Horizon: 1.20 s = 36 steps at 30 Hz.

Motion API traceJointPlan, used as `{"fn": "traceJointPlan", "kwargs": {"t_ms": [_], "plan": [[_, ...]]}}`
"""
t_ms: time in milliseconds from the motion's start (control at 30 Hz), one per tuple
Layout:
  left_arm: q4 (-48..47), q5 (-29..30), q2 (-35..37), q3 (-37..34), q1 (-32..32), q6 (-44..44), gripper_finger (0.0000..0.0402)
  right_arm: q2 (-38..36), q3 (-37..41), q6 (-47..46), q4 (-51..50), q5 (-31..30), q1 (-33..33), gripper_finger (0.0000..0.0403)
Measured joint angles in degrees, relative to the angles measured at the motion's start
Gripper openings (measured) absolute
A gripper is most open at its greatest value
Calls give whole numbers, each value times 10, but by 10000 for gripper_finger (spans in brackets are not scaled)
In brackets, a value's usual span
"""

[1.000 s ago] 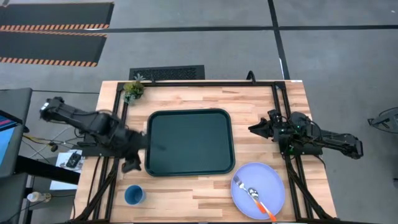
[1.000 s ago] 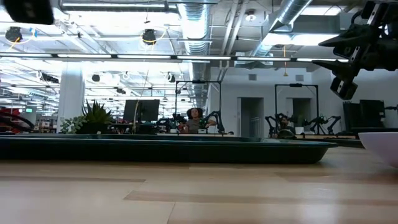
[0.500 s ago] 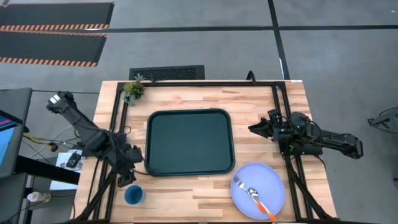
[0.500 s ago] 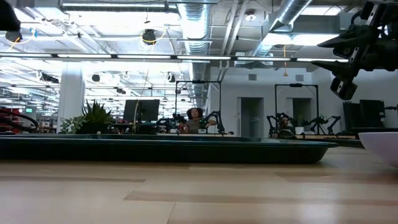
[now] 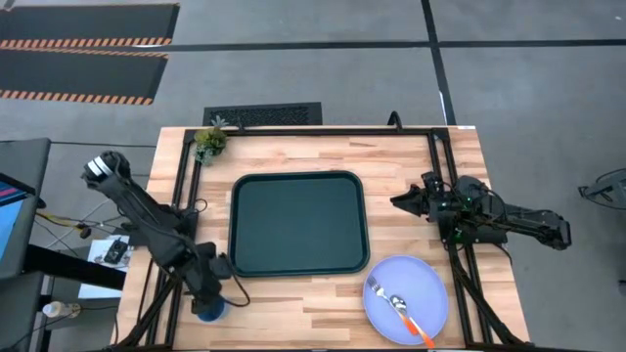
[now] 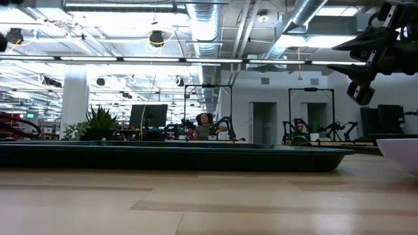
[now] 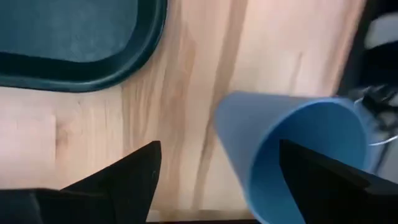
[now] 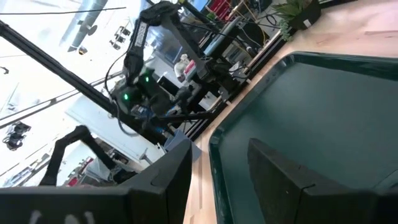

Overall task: Pick and place plate/cup/fork/spoon on tray
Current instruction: Put the blue cup on the black tray

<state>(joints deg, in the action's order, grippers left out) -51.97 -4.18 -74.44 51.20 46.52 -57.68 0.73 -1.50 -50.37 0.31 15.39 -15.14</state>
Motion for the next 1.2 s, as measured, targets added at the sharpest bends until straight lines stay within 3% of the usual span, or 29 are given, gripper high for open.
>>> {"fn": "traceJointPlan", "kwargs": {"t_ms": [100,200,433,467,733,900,1067,1200], "plan": [[2,-40,-37,0,-1,30,281,0,0,0,0,-7,0,182],[19,-60,-61,0,-1,34,231,0,0,-2,0,-7,0,182],[37,-56,-57,5,-4,17,29,0,0,-2,0,-6,0,182],[38,-56,-55,9,-6,10,16,0,0,-2,0,-6,0,182],[-11,-76,-52,126,-38,-36,2,0,0,-2,0,-6,0,182],[-133,-17,-51,226,-95,-15,1,0,0,17,0,-6,0,182],[-193,17,-51,296,-199,31,0,0,0,27,0,-6,0,182],[-192,23,-60,335,-334,108,0,0,0,28,0,-6,0,182]]}}
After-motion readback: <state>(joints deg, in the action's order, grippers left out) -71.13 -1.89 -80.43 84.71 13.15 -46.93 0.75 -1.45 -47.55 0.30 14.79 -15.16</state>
